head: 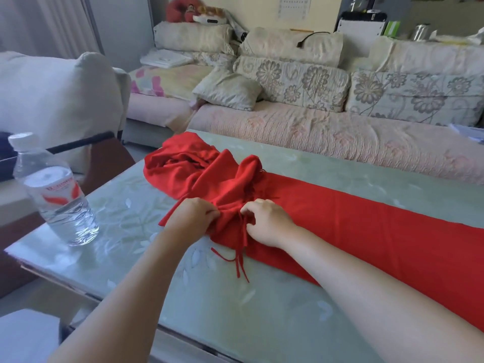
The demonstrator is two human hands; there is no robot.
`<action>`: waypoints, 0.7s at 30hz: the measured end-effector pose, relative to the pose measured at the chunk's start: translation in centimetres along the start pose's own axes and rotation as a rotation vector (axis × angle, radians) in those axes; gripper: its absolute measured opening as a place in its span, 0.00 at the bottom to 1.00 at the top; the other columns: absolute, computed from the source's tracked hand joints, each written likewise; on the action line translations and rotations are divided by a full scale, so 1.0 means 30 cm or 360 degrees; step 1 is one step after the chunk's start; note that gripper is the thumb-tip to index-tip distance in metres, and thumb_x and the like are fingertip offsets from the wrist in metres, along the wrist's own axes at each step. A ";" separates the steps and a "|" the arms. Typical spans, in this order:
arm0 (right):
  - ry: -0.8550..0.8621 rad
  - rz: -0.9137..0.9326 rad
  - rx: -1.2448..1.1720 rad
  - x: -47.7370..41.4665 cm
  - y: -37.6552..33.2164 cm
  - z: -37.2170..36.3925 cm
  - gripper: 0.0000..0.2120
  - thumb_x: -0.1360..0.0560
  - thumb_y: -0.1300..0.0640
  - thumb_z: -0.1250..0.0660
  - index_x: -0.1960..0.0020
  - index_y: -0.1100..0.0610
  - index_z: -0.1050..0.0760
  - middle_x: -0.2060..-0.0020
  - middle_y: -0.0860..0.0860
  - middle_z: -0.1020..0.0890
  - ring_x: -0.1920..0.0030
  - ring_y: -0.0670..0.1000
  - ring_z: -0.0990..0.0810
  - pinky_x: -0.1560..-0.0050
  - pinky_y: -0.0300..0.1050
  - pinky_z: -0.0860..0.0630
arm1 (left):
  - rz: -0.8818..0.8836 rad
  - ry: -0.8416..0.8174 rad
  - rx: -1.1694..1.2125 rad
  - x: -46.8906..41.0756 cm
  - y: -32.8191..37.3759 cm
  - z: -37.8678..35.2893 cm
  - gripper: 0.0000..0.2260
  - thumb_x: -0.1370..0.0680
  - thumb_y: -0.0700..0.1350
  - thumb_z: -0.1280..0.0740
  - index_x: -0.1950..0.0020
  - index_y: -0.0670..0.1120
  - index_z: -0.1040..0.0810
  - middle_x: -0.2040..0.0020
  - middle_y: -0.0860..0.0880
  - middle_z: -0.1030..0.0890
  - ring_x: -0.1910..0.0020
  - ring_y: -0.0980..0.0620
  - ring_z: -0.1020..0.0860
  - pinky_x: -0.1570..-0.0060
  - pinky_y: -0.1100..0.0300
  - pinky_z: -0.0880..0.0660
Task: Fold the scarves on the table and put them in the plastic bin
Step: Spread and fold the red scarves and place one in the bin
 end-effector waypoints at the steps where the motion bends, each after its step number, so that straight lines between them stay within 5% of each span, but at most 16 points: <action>1: 0.0008 0.0002 0.0005 -0.007 -0.004 -0.001 0.18 0.28 0.53 0.33 0.38 0.45 0.24 0.43 0.48 0.22 0.39 0.54 0.25 0.36 0.48 0.30 | 0.0065 0.0048 0.0037 0.002 -0.021 0.014 0.09 0.21 0.46 0.33 0.55 0.46 0.14 0.58 0.49 0.17 0.60 0.50 0.23 0.60 0.61 0.34; 6: -0.0023 -0.0007 -0.0003 -0.038 -0.038 0.009 0.17 0.29 0.54 0.33 0.41 0.44 0.21 0.46 0.47 0.21 0.42 0.52 0.23 0.39 0.47 0.27 | 0.0384 0.0333 0.0209 0.020 -0.100 0.101 0.16 0.19 0.47 0.39 0.62 0.41 0.22 0.65 0.46 0.22 0.63 0.44 0.25 0.65 0.54 0.34; 10: 0.0224 0.0055 -0.0280 -0.045 -0.103 0.027 0.13 0.31 0.47 0.29 0.47 0.44 0.21 0.55 0.43 0.23 0.51 0.47 0.21 0.45 0.45 0.24 | 0.0422 0.0341 0.0336 0.022 -0.106 0.124 0.19 0.19 0.49 0.38 0.65 0.38 0.25 0.68 0.42 0.22 0.65 0.41 0.23 0.63 0.51 0.26; 15: -0.0140 0.0194 -0.0022 -0.042 -0.166 -0.036 0.22 0.35 0.35 0.26 0.44 0.42 0.20 0.47 0.43 0.25 0.44 0.45 0.24 0.42 0.44 0.27 | 0.0504 0.0140 -0.0076 0.026 -0.110 0.125 0.07 0.23 0.43 0.36 0.59 0.45 0.19 0.57 0.43 0.18 0.57 0.42 0.22 0.59 0.55 0.25; 17: -0.0132 0.0197 -0.0049 -0.045 -0.165 -0.042 0.17 0.31 0.40 0.25 0.45 0.44 0.17 0.49 0.42 0.24 0.44 0.46 0.23 0.42 0.43 0.28 | 0.0302 0.0265 -0.0222 0.029 -0.086 0.131 0.12 0.29 0.35 0.34 0.51 0.48 0.17 0.52 0.45 0.20 0.52 0.42 0.23 0.55 0.53 0.25; 19: -0.0069 0.0209 -0.0144 -0.046 -0.160 -0.030 0.10 0.29 0.49 0.24 0.48 0.48 0.15 0.55 0.41 0.21 0.46 0.46 0.21 0.46 0.37 0.29 | -0.0077 0.0404 -0.0089 0.032 -0.019 0.139 0.16 0.30 0.30 0.35 0.53 0.47 0.16 0.55 0.48 0.21 0.55 0.47 0.24 0.58 0.54 0.26; 21: -0.0031 0.0220 -0.0237 -0.044 -0.151 -0.022 0.06 0.29 0.55 0.25 0.52 0.51 0.14 0.54 0.44 0.15 0.52 0.43 0.20 0.51 0.33 0.31 | -0.0308 0.0263 0.0071 0.043 0.032 0.117 0.14 0.30 0.31 0.35 0.57 0.48 0.16 0.57 0.51 0.20 0.58 0.52 0.23 0.58 0.57 0.25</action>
Point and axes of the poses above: each hand's wrist, its own x-axis away from the middle knuckle, its own z-axis out of the back of the hand, y = z × x, the point moved 4 cm from there along -x, towards the middle knuckle
